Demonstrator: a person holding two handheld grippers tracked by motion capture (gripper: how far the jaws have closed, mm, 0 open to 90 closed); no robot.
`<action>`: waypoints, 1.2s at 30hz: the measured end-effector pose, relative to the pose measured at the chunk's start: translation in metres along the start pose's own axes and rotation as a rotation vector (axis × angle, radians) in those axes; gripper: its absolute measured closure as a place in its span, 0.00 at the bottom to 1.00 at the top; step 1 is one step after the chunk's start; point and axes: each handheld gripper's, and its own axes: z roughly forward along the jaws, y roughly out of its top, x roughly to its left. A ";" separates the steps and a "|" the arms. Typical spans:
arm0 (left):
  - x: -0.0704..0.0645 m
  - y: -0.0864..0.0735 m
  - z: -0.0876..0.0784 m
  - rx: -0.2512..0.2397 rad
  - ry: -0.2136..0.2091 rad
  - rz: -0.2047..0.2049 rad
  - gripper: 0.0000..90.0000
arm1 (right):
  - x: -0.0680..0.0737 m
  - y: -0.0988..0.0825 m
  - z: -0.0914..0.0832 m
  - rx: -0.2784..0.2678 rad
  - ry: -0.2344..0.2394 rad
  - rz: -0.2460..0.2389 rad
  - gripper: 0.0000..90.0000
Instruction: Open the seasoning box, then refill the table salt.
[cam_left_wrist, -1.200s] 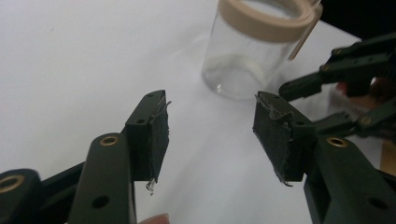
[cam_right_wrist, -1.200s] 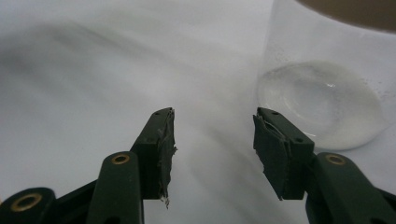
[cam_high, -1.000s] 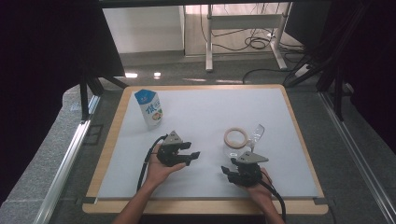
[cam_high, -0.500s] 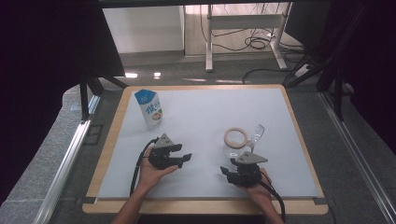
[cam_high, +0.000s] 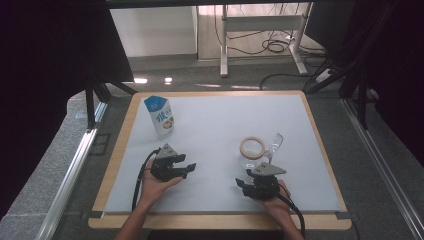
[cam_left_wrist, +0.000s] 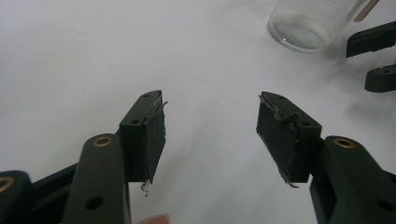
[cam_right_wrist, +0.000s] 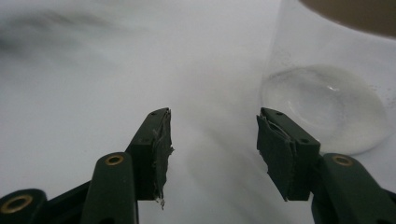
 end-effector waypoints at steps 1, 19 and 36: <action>0.001 -0.001 -0.001 -0.002 0.003 -0.003 0.44 | 0.000 0.000 0.000 -0.002 0.000 0.002 0.50; 0.028 -0.007 -0.027 -0.029 0.055 -0.061 0.48 | 0.002 0.004 0.002 -0.003 0.003 -0.010 0.50; 0.056 -0.008 -0.049 -0.069 0.171 -0.129 0.51 | 0.000 0.006 0.000 -0.015 0.005 -0.008 0.50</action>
